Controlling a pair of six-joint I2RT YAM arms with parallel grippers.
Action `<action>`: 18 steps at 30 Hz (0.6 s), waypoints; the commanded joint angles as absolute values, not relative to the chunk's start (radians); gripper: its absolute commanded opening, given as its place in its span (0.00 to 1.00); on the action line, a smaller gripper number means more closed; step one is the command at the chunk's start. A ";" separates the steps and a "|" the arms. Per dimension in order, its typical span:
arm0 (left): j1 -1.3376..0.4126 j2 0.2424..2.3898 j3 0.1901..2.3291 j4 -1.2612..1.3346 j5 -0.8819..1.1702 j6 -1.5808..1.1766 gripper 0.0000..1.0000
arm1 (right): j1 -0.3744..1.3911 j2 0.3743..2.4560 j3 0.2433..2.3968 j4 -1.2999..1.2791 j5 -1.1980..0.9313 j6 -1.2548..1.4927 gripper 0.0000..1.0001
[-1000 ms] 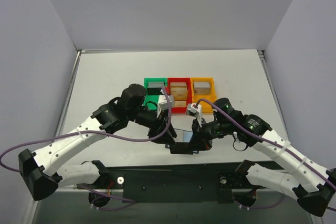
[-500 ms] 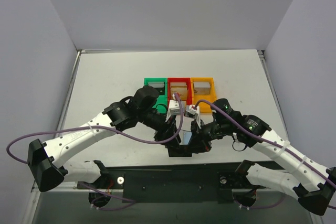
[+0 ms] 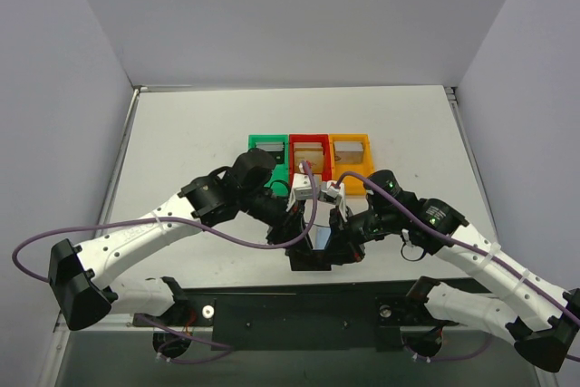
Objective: Take the credit cards out of the card holder
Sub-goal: Place the credit card in the storage box.
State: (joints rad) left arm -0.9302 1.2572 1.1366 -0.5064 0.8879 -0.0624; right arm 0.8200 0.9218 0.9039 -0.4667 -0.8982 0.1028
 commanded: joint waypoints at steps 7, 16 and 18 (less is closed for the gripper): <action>-0.942 1.255 1.161 -0.517 0.907 -0.031 0.25 | 0.830 0.908 0.913 -0.434 -0.908 0.100 0.00; -0.940 1.238 1.150 -0.506 0.893 -0.031 0.00 | 0.830 0.910 0.910 -0.425 -0.888 0.112 0.00; -0.937 1.230 1.150 -0.505 0.876 -0.026 0.00 | 0.830 0.901 0.910 -0.423 -0.864 0.123 0.14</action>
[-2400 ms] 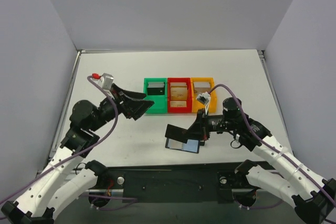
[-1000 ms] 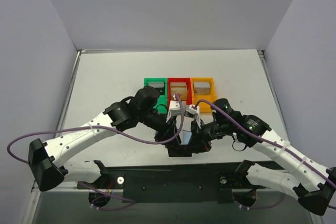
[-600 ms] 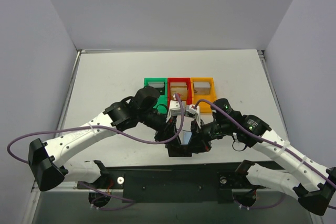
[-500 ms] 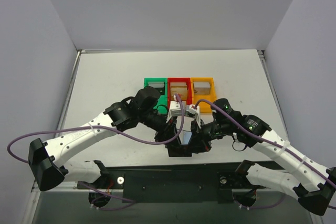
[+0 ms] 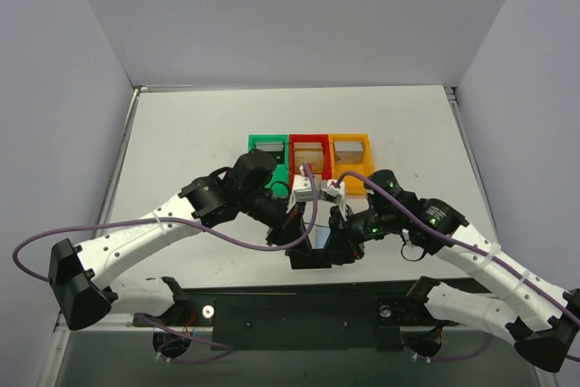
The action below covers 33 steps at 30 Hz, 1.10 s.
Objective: Take the credit cards out of the card holder
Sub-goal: Place the credit card in the storage box.
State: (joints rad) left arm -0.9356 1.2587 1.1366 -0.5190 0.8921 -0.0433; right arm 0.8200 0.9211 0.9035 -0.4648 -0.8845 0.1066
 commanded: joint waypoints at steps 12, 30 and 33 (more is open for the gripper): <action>-0.522 1.138 1.081 -0.402 0.721 -0.248 0.00 | 0.647 0.697 0.871 -0.399 -0.739 0.250 0.36; -0.470 1.218 0.992 -0.187 0.644 0.559 0.00 | 0.658 0.615 0.804 -0.379 -0.667 0.311 0.32; -0.440 1.296 1.070 -0.297 0.725 0.691 0.00 | 0.660 0.603 0.805 -0.380 -0.675 0.307 0.32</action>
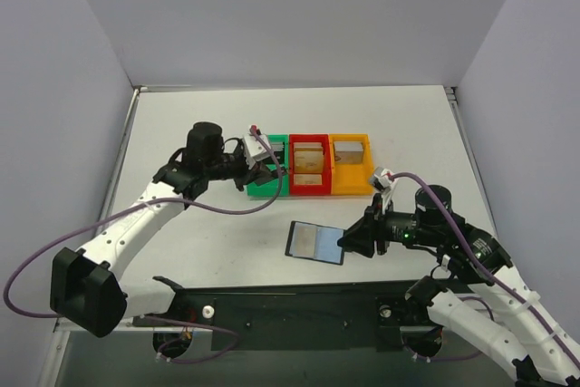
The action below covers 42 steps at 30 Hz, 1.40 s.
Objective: Take the credit cards out of the card holder
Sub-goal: Place the credit card in the storage box.
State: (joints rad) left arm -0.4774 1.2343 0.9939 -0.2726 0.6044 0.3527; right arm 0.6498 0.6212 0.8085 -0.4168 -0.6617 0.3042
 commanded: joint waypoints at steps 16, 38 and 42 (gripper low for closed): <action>-0.403 1.650 1.404 -0.736 0.776 1.211 0.00 | 0.690 0.587 0.795 -0.365 -0.732 0.331 0.29; -0.382 1.847 1.502 -0.669 0.652 1.243 0.00 | 0.718 0.589 0.822 -0.380 -0.718 0.333 0.27; -0.379 1.853 1.487 -0.620 0.653 1.233 0.00 | 0.718 0.598 0.827 -0.380 -0.721 0.330 0.27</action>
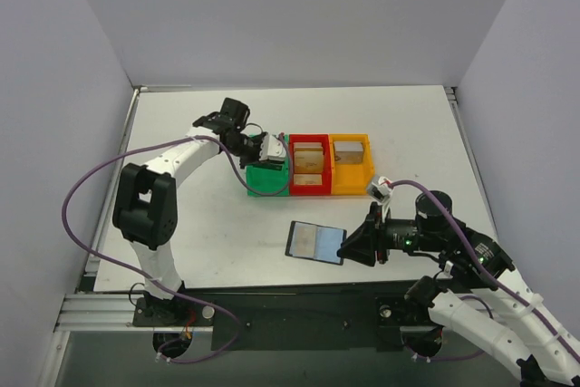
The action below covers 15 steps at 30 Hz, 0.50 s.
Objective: Take the credit cards out of the card holder
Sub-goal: Place the credit card in the storage box.
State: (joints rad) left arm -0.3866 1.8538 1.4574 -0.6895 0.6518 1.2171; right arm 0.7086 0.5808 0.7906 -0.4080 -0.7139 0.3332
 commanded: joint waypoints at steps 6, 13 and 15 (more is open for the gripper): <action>-0.377 1.875 1.474 -0.568 0.640 1.218 0.00 | 0.721 0.615 0.824 -0.377 -0.716 0.324 0.27; -0.377 1.914 1.451 -0.493 0.637 1.204 0.00 | 0.721 0.640 0.821 -0.368 -0.712 0.318 0.27; -0.377 1.925 1.447 -0.471 0.632 1.195 0.00 | 0.722 0.649 0.822 -0.364 -0.710 0.318 0.27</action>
State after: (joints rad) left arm -0.3840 1.9026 1.4555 -0.5495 0.6254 1.2076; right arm 0.7151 0.6262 0.7906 -0.4076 -0.7128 0.3290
